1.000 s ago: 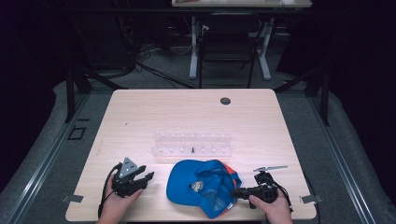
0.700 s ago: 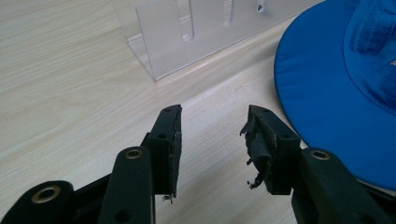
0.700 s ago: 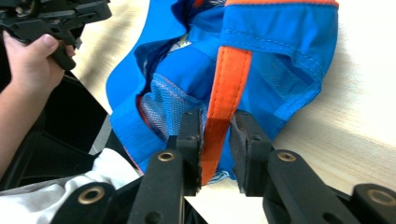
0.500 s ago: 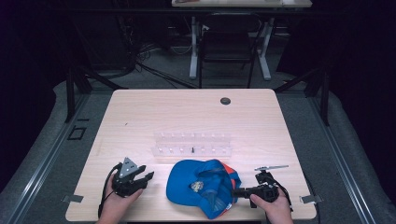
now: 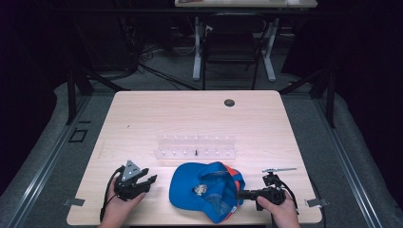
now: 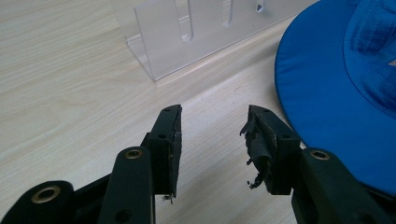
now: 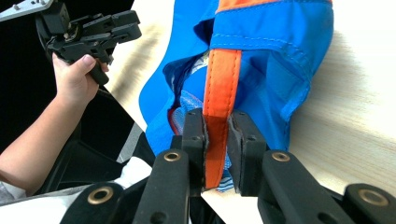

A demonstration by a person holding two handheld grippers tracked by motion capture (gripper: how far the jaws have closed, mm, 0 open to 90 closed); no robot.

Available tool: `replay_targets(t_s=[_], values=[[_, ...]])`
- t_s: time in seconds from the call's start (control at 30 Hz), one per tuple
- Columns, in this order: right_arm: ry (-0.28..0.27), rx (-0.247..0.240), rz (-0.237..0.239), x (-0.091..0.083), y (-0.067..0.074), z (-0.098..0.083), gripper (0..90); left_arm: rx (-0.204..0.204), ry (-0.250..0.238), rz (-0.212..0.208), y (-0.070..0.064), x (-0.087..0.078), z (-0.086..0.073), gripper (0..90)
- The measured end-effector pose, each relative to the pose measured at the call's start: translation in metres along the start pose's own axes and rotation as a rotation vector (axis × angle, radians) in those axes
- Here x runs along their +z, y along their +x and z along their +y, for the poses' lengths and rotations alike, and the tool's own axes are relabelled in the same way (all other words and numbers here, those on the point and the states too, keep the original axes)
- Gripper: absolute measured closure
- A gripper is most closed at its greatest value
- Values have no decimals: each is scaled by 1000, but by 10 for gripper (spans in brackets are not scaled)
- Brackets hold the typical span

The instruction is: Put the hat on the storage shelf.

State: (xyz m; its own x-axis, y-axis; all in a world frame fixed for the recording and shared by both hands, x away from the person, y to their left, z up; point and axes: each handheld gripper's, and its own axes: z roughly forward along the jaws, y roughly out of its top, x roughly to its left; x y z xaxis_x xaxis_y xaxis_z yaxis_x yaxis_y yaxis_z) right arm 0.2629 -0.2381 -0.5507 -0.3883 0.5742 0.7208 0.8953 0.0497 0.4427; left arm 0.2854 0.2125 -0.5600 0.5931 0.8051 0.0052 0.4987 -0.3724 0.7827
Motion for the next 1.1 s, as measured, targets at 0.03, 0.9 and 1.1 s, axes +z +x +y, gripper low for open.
replay_targets(t_s=[0.03, 0.9, 1.1], values=[[-6, 7, -5, 0, 0, 0, 779, 0, -1, -1, 0, 0, 0, 559], [11, 30, -98, -20, 29, 42, 784, 2, -8, 8, 0, -1, 1, 559], [33, 1, -131, -27, 46, 61, 785, 3, -4, 7, 0, 0, 1, 559]])
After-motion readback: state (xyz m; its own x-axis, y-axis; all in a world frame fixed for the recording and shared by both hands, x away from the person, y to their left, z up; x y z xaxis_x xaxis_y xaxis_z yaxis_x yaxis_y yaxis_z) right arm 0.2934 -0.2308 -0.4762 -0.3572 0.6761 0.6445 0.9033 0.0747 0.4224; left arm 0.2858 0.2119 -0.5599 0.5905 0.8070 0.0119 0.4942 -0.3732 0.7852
